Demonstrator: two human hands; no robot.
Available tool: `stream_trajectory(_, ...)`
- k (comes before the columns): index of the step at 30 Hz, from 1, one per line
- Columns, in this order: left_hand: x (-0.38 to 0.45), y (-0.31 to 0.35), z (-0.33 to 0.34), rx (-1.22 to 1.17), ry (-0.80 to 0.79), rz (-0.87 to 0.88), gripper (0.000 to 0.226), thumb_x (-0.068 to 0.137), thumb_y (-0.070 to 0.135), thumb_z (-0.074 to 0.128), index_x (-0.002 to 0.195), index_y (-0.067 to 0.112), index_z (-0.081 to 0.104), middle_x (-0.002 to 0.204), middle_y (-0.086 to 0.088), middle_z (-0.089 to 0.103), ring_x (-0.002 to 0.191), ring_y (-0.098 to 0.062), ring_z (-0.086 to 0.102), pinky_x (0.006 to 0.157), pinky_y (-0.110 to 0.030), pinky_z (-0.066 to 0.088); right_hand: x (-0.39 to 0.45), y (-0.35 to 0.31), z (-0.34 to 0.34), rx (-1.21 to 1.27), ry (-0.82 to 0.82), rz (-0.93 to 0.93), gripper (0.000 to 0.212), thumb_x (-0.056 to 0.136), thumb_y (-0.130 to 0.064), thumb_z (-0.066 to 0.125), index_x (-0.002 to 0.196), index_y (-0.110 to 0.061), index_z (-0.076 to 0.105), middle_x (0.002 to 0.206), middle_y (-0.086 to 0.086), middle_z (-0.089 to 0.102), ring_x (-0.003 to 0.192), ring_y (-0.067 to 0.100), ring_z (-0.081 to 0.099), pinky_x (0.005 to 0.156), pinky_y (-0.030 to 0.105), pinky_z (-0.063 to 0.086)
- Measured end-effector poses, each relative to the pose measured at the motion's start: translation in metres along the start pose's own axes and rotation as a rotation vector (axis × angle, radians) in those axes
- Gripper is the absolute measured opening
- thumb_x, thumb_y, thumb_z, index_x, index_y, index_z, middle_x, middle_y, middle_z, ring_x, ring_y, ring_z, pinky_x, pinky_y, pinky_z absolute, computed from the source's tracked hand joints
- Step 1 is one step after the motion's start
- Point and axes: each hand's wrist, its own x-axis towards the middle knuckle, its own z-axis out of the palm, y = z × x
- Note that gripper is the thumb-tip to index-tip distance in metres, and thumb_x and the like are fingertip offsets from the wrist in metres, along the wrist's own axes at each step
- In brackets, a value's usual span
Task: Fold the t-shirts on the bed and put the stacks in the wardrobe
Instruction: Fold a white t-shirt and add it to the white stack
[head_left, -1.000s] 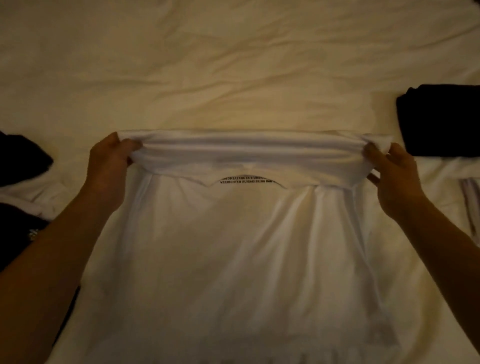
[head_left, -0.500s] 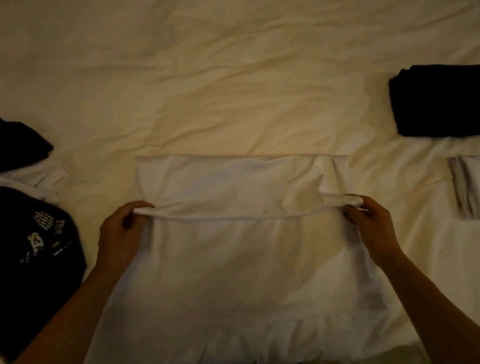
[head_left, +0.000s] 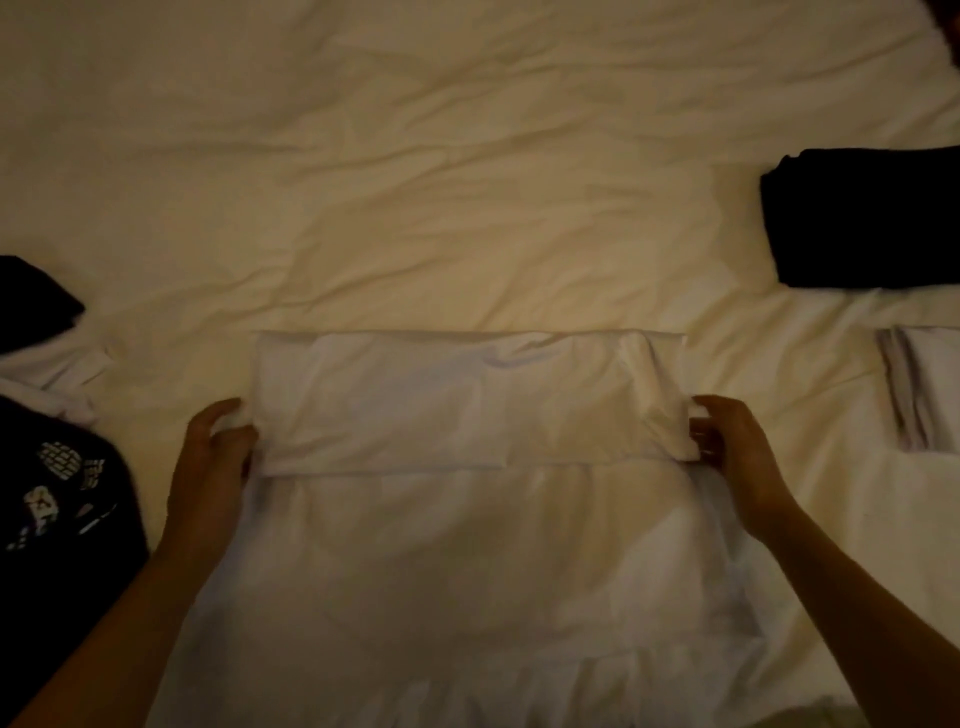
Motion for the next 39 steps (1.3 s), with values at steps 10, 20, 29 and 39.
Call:
stream_trajectory(10, 0.072, 0.049, 0.042, 0.203, 0.067, 0.051, 0.037, 0.094, 0.032, 0.064, 0.126, 0.015, 0.058, 0.124, -0.01, 0.062, 0.113, -0.031, 0.059, 0.096, -0.04, 0.048, 0.066, -0.041, 0.049, -0.483, 0.109, -0.075, 0.034, 0.099, -0.03, 0.053, 0.115, 0.0, 0.057, 0.106, 0.012, 0.057, 0.093, 0.025, 0.052, 0.08, 0.032, 0.038)
stream_trajectory(20, 0.06, 0.031, 0.046, 0.375, 0.208, 0.25, 0.036, 0.103, 0.028, 0.043, 0.134, 0.01, 0.052, 0.11, -0.014, 0.058, 0.102, -0.026, 0.054, 0.088, -0.032, 0.039, 0.064, -0.023, 0.052, -0.512, 0.277, -0.219, 0.034, 0.105, -0.032, 0.04, 0.104, -0.001, 0.053, 0.094, 0.013, 0.056, 0.083, 0.029, 0.053, 0.073, 0.035, 0.039)
stream_trajectory(29, 0.066, 0.032, 0.059, 0.627, 0.158, 0.102, 0.06, 0.098, 0.055, 0.046, 0.123, 0.002, 0.054, 0.122, -0.027, 0.059, 0.112, -0.043, 0.055, 0.096, -0.045, 0.042, 0.067, -0.021, 0.061, -0.578, 0.303, -0.033, 0.052, 0.101, -0.048, 0.042, 0.122, -0.001, 0.046, 0.116, 0.028, 0.061, 0.107, 0.045, 0.058, 0.088, 0.045, 0.044)
stream_trajectory(39, 0.088, 0.046, 0.068, 0.519, 0.273, 0.193, 0.05, 0.102, 0.047, 0.038, 0.108, 0.0, 0.056, 0.108, -0.026, 0.06, 0.103, -0.041, 0.056, 0.084, -0.042, 0.04, 0.088, -0.036, 0.063, -0.567, 0.344, -0.069, 0.05, 0.102, -0.046, 0.039, 0.124, -0.001, 0.046, 0.12, 0.026, 0.058, 0.107, 0.044, 0.057, 0.087, 0.044, 0.044)
